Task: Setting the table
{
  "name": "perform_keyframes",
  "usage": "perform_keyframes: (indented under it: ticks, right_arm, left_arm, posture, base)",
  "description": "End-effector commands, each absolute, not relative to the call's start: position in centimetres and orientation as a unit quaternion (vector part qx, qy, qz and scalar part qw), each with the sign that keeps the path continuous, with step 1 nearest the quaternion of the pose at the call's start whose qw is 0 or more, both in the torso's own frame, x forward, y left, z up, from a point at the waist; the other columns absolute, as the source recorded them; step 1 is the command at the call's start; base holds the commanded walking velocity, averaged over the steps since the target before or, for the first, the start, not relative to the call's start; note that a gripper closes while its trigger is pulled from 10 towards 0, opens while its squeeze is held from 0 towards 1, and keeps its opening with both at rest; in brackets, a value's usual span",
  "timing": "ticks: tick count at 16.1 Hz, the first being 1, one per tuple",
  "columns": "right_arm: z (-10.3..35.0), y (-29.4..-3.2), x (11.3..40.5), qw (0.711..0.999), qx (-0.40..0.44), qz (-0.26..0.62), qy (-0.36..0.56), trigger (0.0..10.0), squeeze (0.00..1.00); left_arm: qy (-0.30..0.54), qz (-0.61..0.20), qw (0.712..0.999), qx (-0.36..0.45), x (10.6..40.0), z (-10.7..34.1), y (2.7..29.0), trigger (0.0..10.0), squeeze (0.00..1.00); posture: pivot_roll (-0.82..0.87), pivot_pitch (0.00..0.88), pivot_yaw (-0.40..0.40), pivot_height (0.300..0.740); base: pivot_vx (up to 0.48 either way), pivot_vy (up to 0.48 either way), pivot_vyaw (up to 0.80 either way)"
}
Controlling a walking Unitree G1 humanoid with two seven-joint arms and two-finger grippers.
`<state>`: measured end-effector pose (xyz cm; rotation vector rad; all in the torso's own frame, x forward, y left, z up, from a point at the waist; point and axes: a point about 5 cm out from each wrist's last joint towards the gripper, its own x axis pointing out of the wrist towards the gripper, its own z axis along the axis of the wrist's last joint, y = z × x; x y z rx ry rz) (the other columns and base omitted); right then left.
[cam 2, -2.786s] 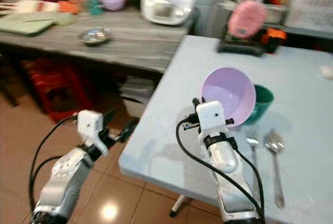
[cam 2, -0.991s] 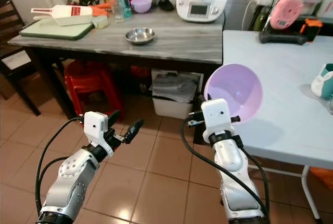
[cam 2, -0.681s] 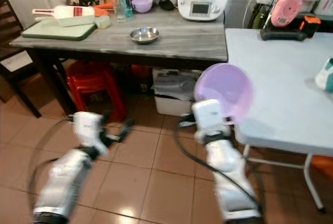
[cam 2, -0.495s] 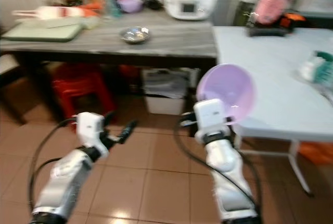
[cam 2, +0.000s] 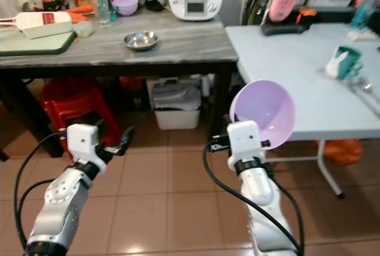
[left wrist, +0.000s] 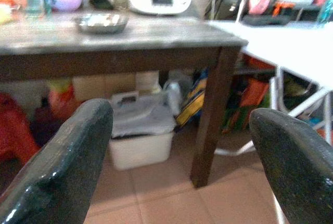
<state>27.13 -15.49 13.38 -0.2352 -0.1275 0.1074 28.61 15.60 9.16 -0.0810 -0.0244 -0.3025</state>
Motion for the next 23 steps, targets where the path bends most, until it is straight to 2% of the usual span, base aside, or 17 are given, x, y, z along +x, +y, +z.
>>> perform_keyframes:
  ticks: [1, 7, 11, 15, 19, 23]
  right_arm:
    - [13.8, -15.6, 27.0, 0.990, -0.112, 0.047, -0.073, 10.0, 0.00]
    - [13.7, -15.5, 26.4, 0.988, -0.120, 0.054, -0.079, 10.0, 0.00]
    - [13.4, -15.4, 25.7, 0.990, -0.108, 0.054, -0.076, 10.0, 0.00]
    - [13.0, -14.7, 25.0, 0.990, -0.103, 0.070, -0.073, 10.0, 0.00]
    - [13.4, -14.7, 25.2, 0.989, -0.102, 0.073, -0.081, 10.0, 0.00]
    - [13.2, -15.0, 24.8, 0.989, -0.103, 0.074, -0.079, 10.0, 0.00]
  left_arm:
    - [-0.010, -0.143, 0.989, -0.029, 28.4, 9.0, 16.0, 10.0, 0.00]
    - [-0.010, -0.119, 0.993, -0.019, 28.1, 8.7, 16.5, 10.0, 0.00]
    - [-0.005, -0.094, 0.996, -0.005, 27.2, 8.3, 17.8, 10.0, 0.00]
    - [-0.004, -0.091, 0.996, 0.016, 26.5, 7.9, 17.7, 10.0, 0.00]
    - [-0.009, -0.100, 0.995, 0.011, 26.8, 8.3, 17.2, 10.0, 0.00]
    - [-0.006, -0.103, 0.995, 0.011, 26.4, 8.2, 17.3, 10.0, 0.00]
  posture:
    - [-0.02, 0.000, 0.036, 0.740]
    - [-0.02, 0.000, 0.034, 0.740]
    - [-0.01, 0.000, 0.035, 0.740]
    - [-0.01, 0.000, 0.031, 0.740]
    - [-0.01, 0.000, 0.034, 0.740]
    - [-0.02, 0.000, 0.039, 0.740]
  base:
    - [0.000, 0.330, 0.00]
    - [0.000, 0.329, 0.00]
    - [0.000, 0.323, 0.00]
    - [0.000, 0.000, 0.00]
    - [0.000, 0.000, 0.66]
    - [0.301, 0.000, 0.00]
